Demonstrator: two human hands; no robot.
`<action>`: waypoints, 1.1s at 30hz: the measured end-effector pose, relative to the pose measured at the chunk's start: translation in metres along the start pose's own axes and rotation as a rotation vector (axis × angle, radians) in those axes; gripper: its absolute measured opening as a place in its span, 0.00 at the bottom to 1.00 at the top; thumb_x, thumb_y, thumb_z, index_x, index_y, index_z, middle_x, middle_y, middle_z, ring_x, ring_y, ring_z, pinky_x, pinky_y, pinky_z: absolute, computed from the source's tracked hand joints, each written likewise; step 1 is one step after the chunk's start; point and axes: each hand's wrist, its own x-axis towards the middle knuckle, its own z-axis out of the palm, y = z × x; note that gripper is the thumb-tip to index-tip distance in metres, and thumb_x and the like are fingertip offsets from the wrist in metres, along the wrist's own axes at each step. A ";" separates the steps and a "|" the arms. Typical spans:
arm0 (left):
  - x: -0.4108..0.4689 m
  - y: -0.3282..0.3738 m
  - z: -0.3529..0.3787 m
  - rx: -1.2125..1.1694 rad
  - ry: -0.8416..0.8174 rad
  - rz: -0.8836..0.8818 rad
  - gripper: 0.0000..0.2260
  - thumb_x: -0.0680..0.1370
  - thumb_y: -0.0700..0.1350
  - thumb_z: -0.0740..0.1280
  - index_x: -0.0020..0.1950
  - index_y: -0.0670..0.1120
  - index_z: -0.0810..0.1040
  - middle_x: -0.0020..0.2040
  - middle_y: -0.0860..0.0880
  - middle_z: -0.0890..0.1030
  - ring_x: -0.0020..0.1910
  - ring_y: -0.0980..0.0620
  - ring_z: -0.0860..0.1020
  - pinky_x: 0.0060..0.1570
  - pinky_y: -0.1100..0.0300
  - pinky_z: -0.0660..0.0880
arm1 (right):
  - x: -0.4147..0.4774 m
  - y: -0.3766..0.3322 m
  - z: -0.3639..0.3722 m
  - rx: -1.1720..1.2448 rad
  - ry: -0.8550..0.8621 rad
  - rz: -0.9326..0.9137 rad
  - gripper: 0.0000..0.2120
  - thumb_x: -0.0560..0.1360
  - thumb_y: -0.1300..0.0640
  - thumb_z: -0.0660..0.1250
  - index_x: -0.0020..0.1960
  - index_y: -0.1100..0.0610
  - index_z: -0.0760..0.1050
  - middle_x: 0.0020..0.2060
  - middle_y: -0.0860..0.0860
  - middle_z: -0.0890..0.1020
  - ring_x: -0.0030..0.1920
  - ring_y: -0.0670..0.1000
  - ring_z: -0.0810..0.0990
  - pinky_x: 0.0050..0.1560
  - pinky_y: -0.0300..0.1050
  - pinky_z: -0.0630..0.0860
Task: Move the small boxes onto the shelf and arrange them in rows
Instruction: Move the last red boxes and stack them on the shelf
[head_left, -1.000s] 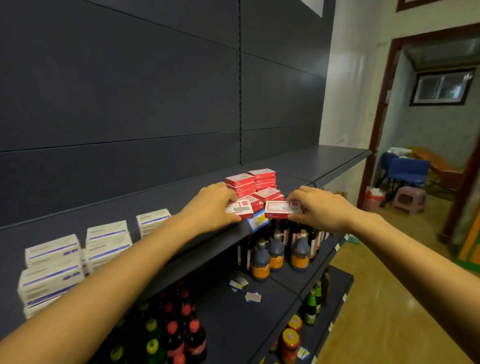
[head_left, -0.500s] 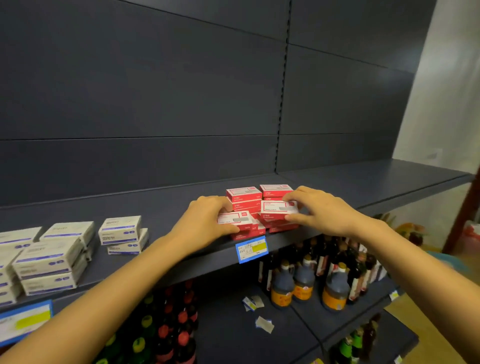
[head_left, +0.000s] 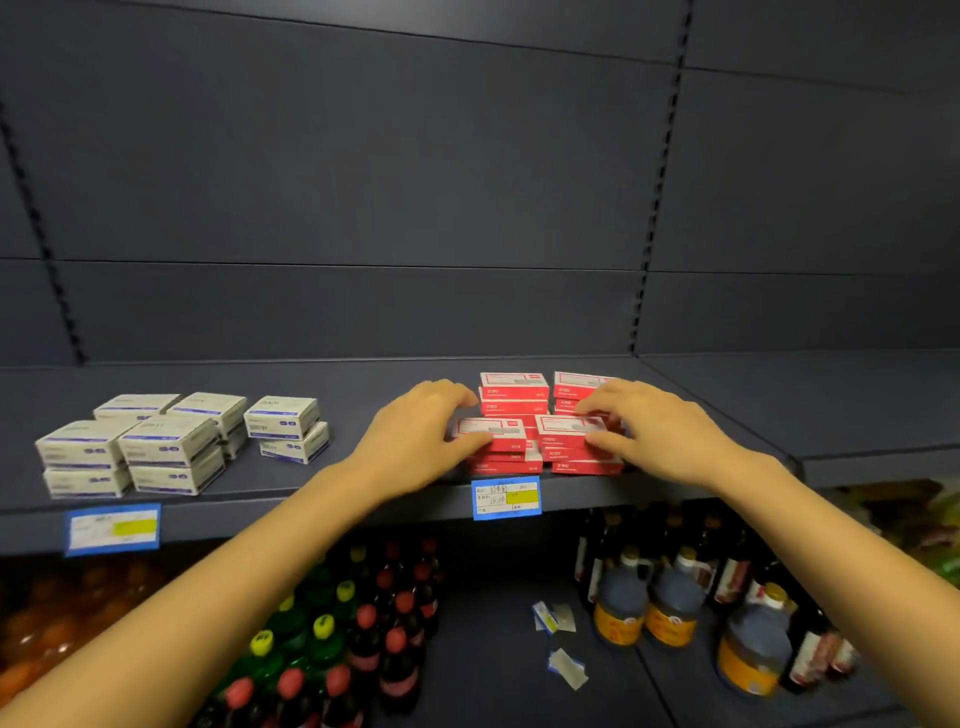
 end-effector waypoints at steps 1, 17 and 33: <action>-0.001 -0.001 -0.005 0.040 0.019 -0.009 0.20 0.76 0.56 0.62 0.65 0.48 0.70 0.65 0.51 0.74 0.64 0.53 0.71 0.60 0.57 0.69 | 0.001 -0.002 -0.002 -0.009 0.028 -0.018 0.20 0.77 0.44 0.60 0.67 0.46 0.66 0.66 0.44 0.70 0.64 0.47 0.69 0.53 0.46 0.71; -0.135 -0.098 -0.137 0.652 0.078 -0.513 0.21 0.79 0.57 0.54 0.65 0.46 0.71 0.65 0.47 0.75 0.63 0.46 0.72 0.60 0.53 0.68 | 0.080 -0.213 -0.003 0.242 0.131 -0.647 0.23 0.78 0.46 0.58 0.72 0.47 0.62 0.71 0.43 0.66 0.70 0.48 0.62 0.60 0.48 0.69; -0.336 -0.261 -0.270 0.786 -0.022 -0.833 0.23 0.79 0.59 0.53 0.68 0.47 0.68 0.66 0.47 0.74 0.65 0.47 0.71 0.62 0.52 0.68 | 0.116 -0.517 0.029 0.291 0.003 -0.849 0.25 0.78 0.46 0.57 0.74 0.49 0.57 0.72 0.47 0.65 0.71 0.51 0.62 0.60 0.53 0.70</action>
